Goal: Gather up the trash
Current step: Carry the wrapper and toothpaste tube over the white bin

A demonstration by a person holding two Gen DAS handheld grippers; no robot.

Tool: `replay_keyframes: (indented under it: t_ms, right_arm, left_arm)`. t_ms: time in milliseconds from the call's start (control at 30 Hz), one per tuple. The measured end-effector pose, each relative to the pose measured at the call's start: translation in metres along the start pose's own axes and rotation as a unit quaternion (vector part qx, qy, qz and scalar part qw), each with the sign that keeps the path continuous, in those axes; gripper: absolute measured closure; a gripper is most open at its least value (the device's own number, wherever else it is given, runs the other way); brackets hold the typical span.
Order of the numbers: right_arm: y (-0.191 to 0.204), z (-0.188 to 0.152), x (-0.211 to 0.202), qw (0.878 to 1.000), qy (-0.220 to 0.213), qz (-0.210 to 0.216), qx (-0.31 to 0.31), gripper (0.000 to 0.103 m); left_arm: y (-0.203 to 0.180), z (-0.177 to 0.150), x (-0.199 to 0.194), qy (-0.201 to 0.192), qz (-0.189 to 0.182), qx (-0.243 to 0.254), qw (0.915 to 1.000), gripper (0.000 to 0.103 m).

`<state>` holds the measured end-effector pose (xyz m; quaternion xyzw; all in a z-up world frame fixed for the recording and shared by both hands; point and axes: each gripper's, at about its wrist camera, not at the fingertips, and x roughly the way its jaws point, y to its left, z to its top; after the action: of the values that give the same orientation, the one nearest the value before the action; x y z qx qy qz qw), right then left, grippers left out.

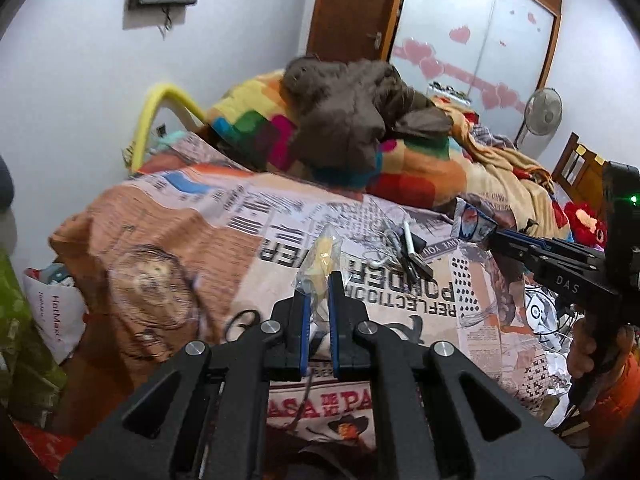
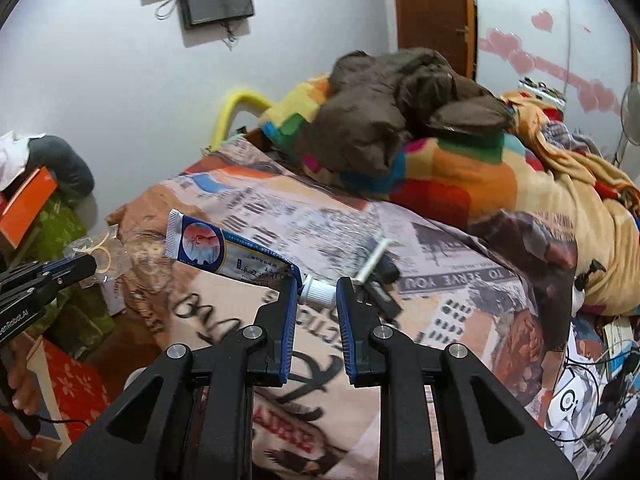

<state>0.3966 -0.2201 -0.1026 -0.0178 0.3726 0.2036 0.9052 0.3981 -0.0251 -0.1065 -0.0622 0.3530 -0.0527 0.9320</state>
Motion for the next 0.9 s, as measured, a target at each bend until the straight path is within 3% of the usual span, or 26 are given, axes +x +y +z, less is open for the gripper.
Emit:
replay_keyframes:
  t_ms: [533, 900]
  right_arm:
    - [0.139, -0.002, -0.011, 0.994, -0.001, 0.074, -0.083, 0.085]
    - [0.237, -0.030, 0.014, 0.978, 0.043, 0.147, -0.140, 0.085]
  left_arm:
    - [0.098, -0.043, -0.104, -0.050, 0.066, -0.055, 0.9950, 0.096]
    - [0.172, -0.095, -0.150, -0.053, 0.128, -0.098, 0.9855, 0.096]
